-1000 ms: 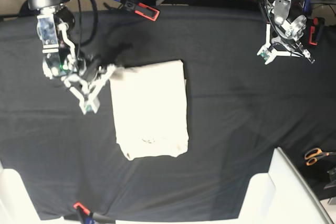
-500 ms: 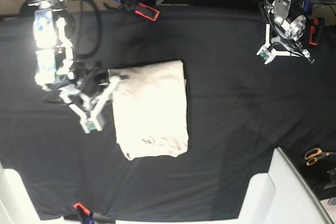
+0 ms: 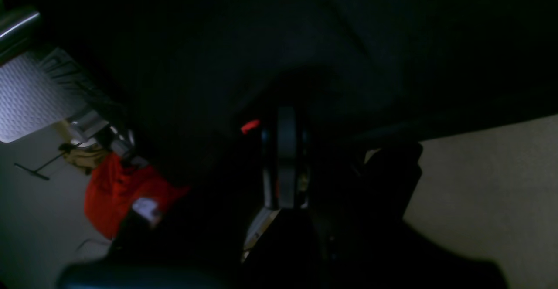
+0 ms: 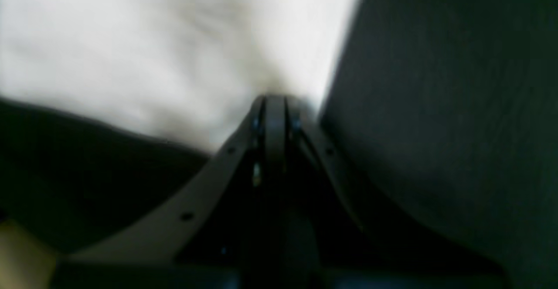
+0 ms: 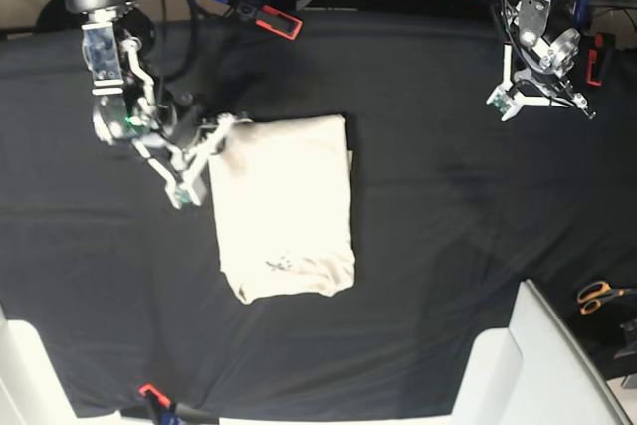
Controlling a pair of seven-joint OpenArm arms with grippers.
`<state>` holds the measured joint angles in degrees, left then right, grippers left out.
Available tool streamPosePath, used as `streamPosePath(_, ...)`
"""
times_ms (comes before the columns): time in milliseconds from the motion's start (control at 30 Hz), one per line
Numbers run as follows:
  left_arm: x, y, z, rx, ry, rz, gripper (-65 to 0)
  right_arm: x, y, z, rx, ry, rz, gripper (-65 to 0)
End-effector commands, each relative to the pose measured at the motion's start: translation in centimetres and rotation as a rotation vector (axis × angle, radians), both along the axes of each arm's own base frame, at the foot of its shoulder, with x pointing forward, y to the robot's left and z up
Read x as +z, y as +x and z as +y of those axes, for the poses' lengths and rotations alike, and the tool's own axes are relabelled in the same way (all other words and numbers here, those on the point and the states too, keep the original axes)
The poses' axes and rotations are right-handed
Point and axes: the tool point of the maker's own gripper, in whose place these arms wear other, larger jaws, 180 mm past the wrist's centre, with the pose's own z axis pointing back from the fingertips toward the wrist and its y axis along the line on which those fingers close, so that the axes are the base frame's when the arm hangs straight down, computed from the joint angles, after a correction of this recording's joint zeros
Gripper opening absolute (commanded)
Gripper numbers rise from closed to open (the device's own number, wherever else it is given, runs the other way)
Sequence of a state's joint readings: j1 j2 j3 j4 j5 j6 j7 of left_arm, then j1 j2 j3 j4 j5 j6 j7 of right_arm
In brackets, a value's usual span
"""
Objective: Fold the T-shirt properly
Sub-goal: 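Press and tuck the bundle's edge with right gripper, then smooth the bundle's top with both grippers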
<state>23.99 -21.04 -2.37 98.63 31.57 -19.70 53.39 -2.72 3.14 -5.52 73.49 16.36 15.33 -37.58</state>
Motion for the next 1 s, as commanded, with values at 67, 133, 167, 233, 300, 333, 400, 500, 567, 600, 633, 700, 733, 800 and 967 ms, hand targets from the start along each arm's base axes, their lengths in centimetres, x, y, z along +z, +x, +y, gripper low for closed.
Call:
streamPosePath(67,0.7,0.3,0.6,-0.003,0.030,-0.016,-65.0,-1.0,-0.1,-0.9,-0.006,-0.032,0.019,-64.4)
streamPosePath(133,0.7,0.3,0.6,-0.003,0.030,-0.016,-65.0,-0.3,0.3,-1.1,-0.004,-0.037,0.001,-64.4)
streamPosePath(167,0.7,0.3,0.6,-0.003,0.030,-0.016,-65.0,0.3,0.5,-1.0,0.001,-0.040,-0.008,-64.4)
streamPosePath(233,0.7,0.3,0.6,-0.003,0.030,-0.016,-65.0,2.4,1.3,-0.7,0.020,-0.047,-0.040,-64.4)
streamPosePath(300,0.8,0.5,0.6,-0.003,0.030,-0.019,-65.0,4.8,2.2,-0.4,0.039,-0.056,-0.085,-64.4)
streamPosePath(333,0.9,0.8,0.6,-0.002,0.030,-0.027,-65.0,5.9,2.5,-0.3,0.049,-0.061,-0.100,-64.4)
streamPosePath(400,1.0,1.1,0.4,0.000,0.026,-0.034,-65.0,7.8,2.7,0.8,0.066,-0.052,-0.123,-64.4)
streamPosePath(500,0.8,1.2,-0.1,0.006,0.010,-0.042,-65.0,8.4,2.7,2.1,0.071,-0.027,-0.118,-64.4)
streamPosePath(567,0.7,2.3,-1.5,-0.013,-0.017,-0.056,-65.0,7.9,2.4,3.4,0.070,0.005,-0.096,-64.4)
streamPosePath(600,0.5,2.5,-2.2,-0.024,-0.027,-0.058,-65.0,7.4,2.2,3.8,0.070,0.014,-0.084,-64.4)
streamPosePath(633,0.5,2.9,-2.9,-0.034,-0.037,-0.064,-65.0,6.9,2.1,3.9,0.067,0.016,-0.074,-64.4)
streamPosePath(700,0.0,3.4,-5.0,-0.060,-0.075,-0.067,-65.0,5.3,1.6,4.0,0.059,0.025,-0.043,-64.4)
streamPosePath(733,-0.1,4.1,-6.3,-0.081,-0.095,-0.075,-65.0,4.3,1.3,4.0,0.054,0.028,-0.024,-64.4)
streamPosePath(800,-0.3,4.8,-8.3,-0.107,-0.128,-0.086,-65.0,2.5,0.5,3.8,0.044,0.029,0.012,-64.4)
streamPosePath(967,0.1,7.2,-13.4,-0.150,-0.222,-0.136,-65.0,2.1,0.6,2.4,0.038,0.004,0.003,-64.4)
